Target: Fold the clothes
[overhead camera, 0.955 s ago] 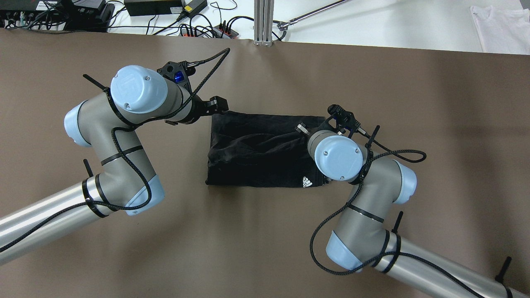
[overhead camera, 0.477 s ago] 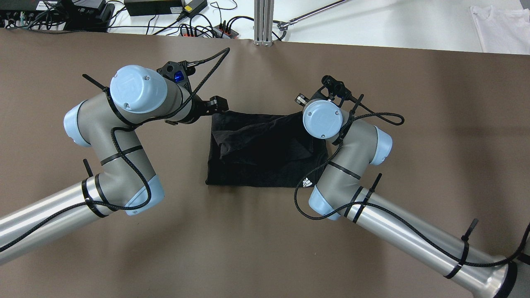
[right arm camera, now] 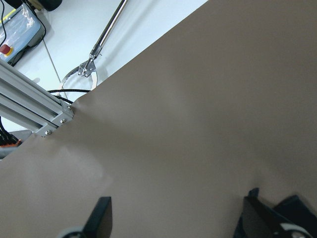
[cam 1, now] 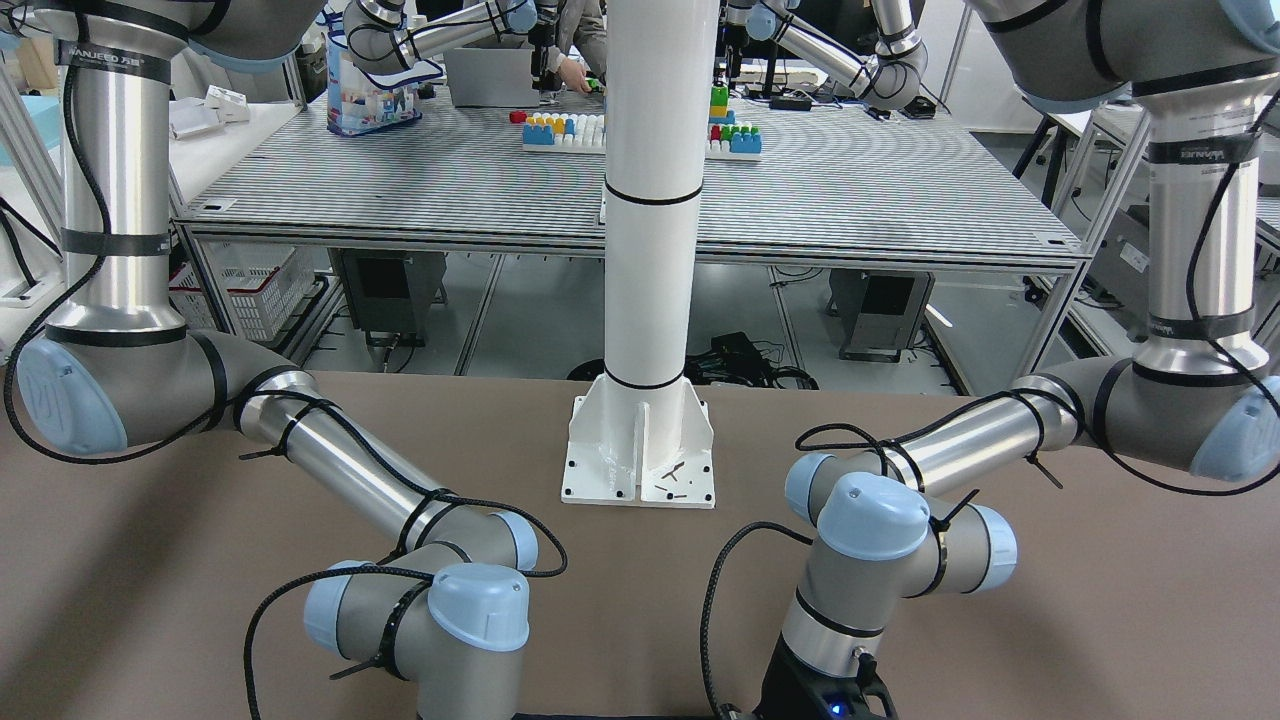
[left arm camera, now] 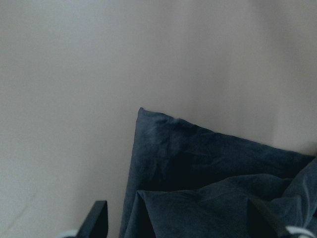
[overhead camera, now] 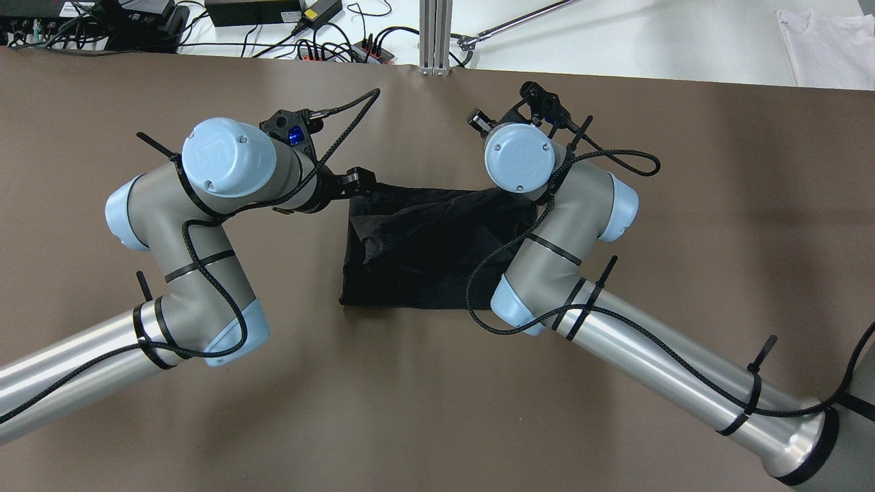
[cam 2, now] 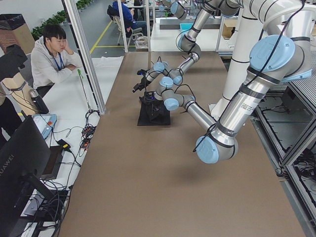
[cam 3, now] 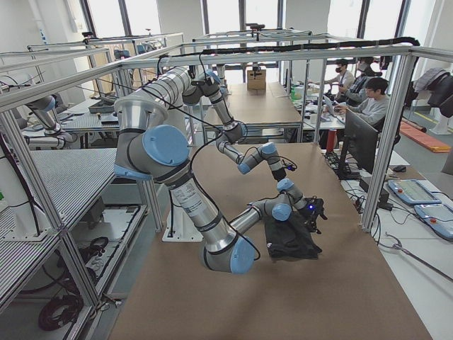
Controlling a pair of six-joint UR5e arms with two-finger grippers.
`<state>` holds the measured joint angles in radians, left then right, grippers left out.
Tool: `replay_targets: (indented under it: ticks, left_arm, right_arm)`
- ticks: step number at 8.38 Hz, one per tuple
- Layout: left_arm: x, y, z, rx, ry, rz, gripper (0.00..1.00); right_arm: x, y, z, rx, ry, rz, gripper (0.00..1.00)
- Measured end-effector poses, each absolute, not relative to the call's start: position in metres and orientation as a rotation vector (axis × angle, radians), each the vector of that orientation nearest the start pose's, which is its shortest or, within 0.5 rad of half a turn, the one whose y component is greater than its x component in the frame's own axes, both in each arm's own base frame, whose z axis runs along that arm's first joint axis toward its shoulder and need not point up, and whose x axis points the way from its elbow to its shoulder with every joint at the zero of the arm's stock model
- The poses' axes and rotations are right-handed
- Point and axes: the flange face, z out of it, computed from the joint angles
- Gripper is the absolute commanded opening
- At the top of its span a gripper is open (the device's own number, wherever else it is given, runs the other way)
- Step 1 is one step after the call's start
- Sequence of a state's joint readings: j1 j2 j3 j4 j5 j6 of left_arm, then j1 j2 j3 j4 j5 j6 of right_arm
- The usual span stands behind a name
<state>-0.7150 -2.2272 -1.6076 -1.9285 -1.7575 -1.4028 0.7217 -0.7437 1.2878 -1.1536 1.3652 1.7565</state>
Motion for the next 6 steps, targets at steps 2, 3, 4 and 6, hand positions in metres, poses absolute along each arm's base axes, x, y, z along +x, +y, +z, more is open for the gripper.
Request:
replay_targets:
  ticks: [2,3,4,6]
  left_arm:
    - [0.477,-0.498,0.214,0.313,1.032,-0.351,1.00]
    - [0.494,-0.468,0.207,0.326,1.046,-0.324,0.99]
    - [0.504,-0.448,0.202,0.330,1.058,-0.308,0.76]
    - [0.516,-0.433,0.201,0.330,1.058,-0.297,0.75]
  right_arm:
    - [-0.468,-0.609,0.238,0.427,-0.932,0.858,0.94]
    - [-0.458,-0.598,0.247,0.420,-0.936,0.822,0.94]
    - [-0.452,-0.590,0.253,0.417,-0.939,0.801,0.94]
    - [-0.449,-0.584,0.256,0.415,-0.941,0.787,0.94]
